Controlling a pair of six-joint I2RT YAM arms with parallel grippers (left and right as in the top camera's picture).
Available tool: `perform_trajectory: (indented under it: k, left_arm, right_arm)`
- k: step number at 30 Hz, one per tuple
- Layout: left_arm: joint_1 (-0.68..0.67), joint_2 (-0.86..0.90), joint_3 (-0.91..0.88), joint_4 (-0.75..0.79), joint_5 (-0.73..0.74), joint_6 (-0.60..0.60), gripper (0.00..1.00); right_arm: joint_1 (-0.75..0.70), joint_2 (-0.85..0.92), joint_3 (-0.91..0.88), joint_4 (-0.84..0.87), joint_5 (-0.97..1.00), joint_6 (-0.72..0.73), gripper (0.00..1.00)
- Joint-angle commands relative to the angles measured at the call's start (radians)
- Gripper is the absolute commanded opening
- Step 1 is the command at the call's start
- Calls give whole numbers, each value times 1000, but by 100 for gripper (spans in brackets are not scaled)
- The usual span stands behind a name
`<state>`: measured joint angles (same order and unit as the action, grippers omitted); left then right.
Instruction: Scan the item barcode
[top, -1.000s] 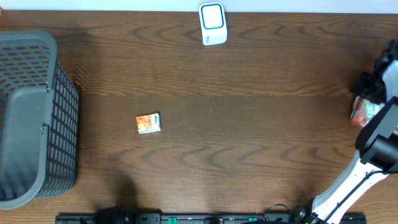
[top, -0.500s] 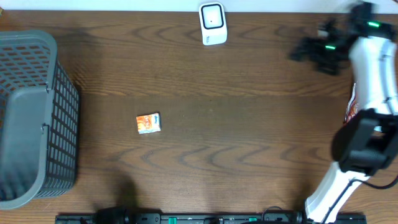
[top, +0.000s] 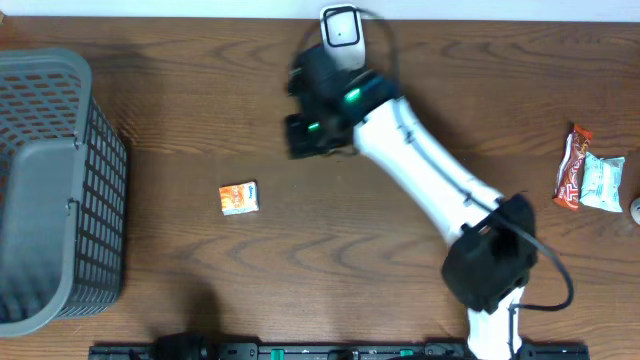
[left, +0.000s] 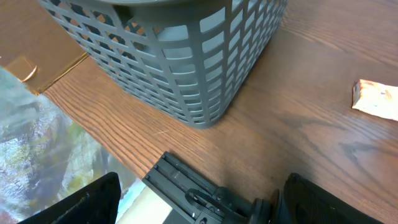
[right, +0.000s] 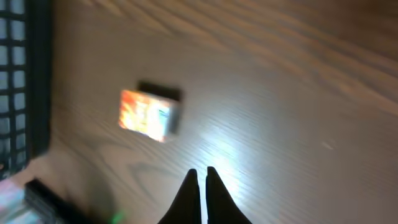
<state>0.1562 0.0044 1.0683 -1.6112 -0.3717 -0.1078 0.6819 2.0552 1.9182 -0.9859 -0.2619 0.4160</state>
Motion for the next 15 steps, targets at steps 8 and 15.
perform_trajectory:
  k: [8,15]
  left_arm:
    - [3,0,0,-78,-10,1,84]
    - [3,0,0,-78,-10,1,84]
  right_arm:
    - [192,179,-5,287,171,77,1]
    - [202,279,-5,401,-47,43,1]
